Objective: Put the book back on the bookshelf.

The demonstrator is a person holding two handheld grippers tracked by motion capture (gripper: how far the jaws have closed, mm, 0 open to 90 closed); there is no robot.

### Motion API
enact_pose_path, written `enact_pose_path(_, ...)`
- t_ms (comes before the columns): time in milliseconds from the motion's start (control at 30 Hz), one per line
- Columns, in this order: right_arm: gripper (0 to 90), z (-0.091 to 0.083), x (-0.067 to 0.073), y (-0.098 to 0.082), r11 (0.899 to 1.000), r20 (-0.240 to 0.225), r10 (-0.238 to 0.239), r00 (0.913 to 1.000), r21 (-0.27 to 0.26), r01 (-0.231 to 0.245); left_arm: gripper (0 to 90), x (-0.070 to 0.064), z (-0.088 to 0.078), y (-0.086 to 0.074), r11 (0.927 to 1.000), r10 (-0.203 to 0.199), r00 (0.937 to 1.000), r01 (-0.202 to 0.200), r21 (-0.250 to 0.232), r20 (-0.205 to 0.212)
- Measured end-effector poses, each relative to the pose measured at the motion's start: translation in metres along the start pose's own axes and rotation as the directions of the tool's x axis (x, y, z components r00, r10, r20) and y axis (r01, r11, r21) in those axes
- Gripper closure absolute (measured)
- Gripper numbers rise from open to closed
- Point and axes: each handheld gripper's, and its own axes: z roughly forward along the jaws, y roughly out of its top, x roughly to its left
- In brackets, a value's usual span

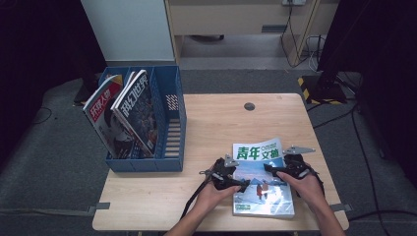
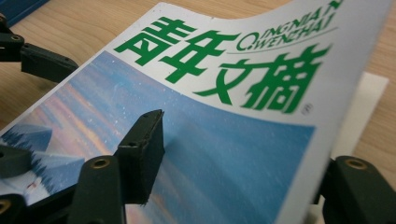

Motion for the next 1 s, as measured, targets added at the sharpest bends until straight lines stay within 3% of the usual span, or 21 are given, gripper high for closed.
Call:
enact_pose_path(133, 35.2, 0.004, 0.001, 0.004, 1.0, 0.009, -0.026, 0.9996, 0.015, 0.026, 11.1, 0.002, 0.001, 0.003, 0.9999, 0.003, 1.0, -0.003, 0.014, 0.003)
enact_pose_path(267, 36.5, 0.006, -0.001, 0.005, 0.999, 0.015, -0.039, 0.9991, 0.01, 0.039, 12.2, 0.009, 0.006, 0.004, 0.9995, -0.005, 1.0, 0.005, -0.031, -0.003)
enact_pose_path(367, 44.7, 0.008, -0.003, 0.009, 0.999, 0.012, -0.042, 0.999, 0.013, 0.042, 13.1, 0.013, 0.008, 0.006, 0.9987, -0.014, 0.9999, 0.014, -0.05, -0.001)
enact_pose_path(500, 58.8, 0.011, -0.007, 0.015, 1.0, -0.003, 0.002, 1.0, 0.008, -0.002, 16.6, 0.014, 0.006, 0.006, 0.9989, -0.022, 0.9997, 0.022, -0.043, -0.003)
enact_pose_path(533, 61.2, 0.012, -0.007, 0.017, 1.0, 0.003, -0.009, 1.0, 0.011, 0.009, 17.6, 0.013, 0.005, 0.006, 0.9987, -0.031, 0.9995, 0.03, -0.042, -0.003)
enact_pose_path(667, 58.4, 0.015, -0.005, 0.019, 0.999, 0.007, -0.032, 0.9995, 0.026, 0.032, 19.5, 0.011, 0.004, 0.006, 0.9989, -0.028, 0.9994, 0.027, -0.038, -0.02)
enact_pose_path(767, 56.4, 0.016, -0.006, 0.02, 0.998, 0.007, -0.05, 0.9987, 0.027, 0.05, 20.6, 0.008, 0.003, 0.007, 0.9991, 0.014, 0.9993, -0.016, -0.039, -0.035)
enact_pose_path(900, 72.0, 0.014, -0.003, 0.022, 0.999, 0.023, -0.052, 0.9984, 0.003, 0.052, 20.6, 0.01, 0.003, 0.008, 0.9989, 0.028, 0.9993, -0.029, -0.036, -0.025)
enact_pose_path(1000, 80.3, 0.011, -0.001, 0.021, 0.997, 0.022, -0.063, 0.9978, -0.036, 0.064, 17.8, 0.015, 0.006, 0.007, 0.9992, -0.017, 0.9998, 0.018, -0.037, 0.006)
